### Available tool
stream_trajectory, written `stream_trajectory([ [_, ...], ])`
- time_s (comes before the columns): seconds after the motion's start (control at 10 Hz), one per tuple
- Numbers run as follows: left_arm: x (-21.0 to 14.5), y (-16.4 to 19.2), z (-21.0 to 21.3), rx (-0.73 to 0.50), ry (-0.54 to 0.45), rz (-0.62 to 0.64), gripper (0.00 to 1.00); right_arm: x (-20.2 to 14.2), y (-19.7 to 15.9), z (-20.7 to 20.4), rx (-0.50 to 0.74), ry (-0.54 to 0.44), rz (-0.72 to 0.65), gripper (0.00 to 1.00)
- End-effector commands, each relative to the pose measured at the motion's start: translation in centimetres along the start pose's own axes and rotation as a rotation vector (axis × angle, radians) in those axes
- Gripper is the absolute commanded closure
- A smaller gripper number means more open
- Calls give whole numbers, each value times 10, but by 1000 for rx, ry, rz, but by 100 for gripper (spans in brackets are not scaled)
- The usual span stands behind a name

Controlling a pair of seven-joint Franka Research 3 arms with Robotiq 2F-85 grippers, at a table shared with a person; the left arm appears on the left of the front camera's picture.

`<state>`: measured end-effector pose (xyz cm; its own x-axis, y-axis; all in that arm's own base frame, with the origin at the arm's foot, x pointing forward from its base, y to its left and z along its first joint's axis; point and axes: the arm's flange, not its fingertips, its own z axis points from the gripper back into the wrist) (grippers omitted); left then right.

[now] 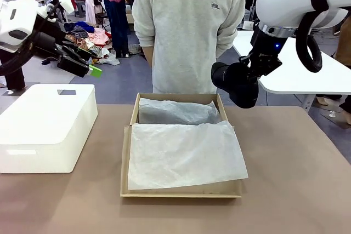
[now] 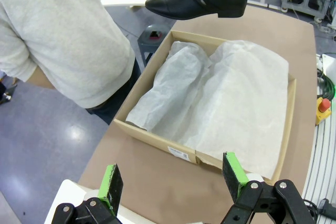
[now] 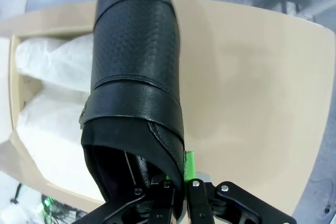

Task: Pack the shoes into the box.
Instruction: Place the other shoe of the Shoes into the Shoes Box.

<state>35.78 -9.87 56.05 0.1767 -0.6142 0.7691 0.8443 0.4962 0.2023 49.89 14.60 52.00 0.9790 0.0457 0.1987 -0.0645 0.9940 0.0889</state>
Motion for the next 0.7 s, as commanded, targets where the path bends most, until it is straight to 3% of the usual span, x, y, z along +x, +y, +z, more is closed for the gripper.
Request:
stream_trajectory([
  [0.0,-1,1,0,-11,-10,-2,0,-9,32,6,-104,-76,-185,100],
  [0.3,-1,1,0,-11,-10,-2,0,-21,73,9,-99,-85,-345,100],
  [0.6,-1,1,0,-11,-10,-2,0,-29,119,4,-14,-128,-549,100],
])
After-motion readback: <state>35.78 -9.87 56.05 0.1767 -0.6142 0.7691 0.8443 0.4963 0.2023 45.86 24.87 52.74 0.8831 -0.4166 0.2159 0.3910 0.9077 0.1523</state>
